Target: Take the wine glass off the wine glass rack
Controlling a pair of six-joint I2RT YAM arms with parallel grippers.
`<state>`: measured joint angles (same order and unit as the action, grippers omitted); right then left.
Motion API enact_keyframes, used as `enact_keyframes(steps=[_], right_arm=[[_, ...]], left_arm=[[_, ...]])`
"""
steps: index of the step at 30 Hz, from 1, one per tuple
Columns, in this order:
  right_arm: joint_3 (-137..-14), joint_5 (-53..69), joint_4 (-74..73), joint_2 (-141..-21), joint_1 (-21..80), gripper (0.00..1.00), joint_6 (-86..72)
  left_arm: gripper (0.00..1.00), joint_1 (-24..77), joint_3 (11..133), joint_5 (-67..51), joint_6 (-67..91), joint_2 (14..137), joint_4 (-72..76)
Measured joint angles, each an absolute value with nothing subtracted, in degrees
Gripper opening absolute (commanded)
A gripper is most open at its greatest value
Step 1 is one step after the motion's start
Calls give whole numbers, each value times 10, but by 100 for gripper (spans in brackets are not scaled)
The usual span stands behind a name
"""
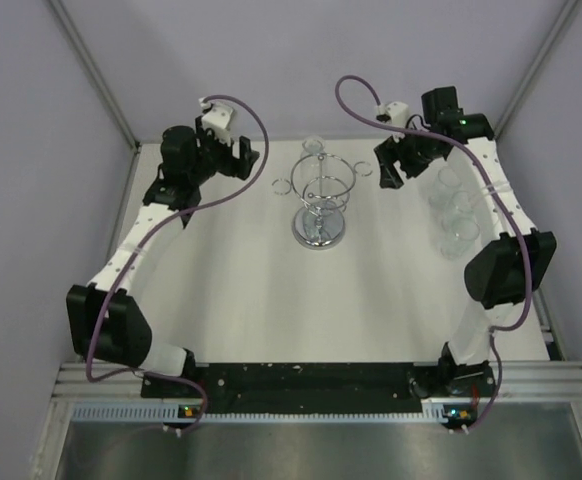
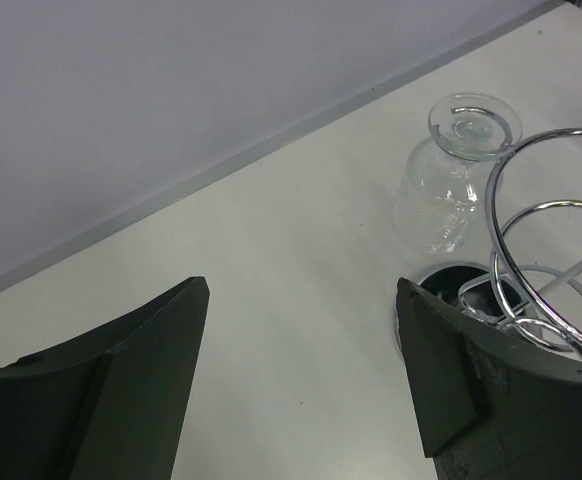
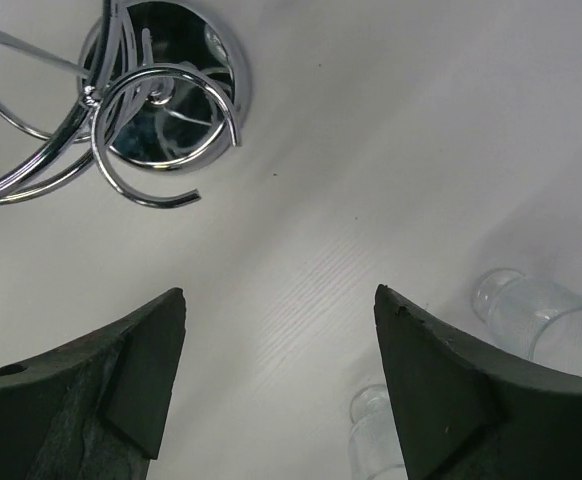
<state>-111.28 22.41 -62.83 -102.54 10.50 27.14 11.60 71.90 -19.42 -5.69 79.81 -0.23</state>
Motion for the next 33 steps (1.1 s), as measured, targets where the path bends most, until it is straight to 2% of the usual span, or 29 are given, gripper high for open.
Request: enact_keyframes(steps=[4, 8, 33], right_arm=[[-1119, 209, -628, -1063, 116, 74, 272], [-1125, 204, -630, -1079, 138, 74, 272], [-1270, 117, -592, -1198, 163, 74, 253]], left_arm=[[81, 138, 750, -183, -62, 870, -3], [81, 171, 752, -185, -72, 891, -11], [79, 265, 688, -310, -29, 827, -31]])
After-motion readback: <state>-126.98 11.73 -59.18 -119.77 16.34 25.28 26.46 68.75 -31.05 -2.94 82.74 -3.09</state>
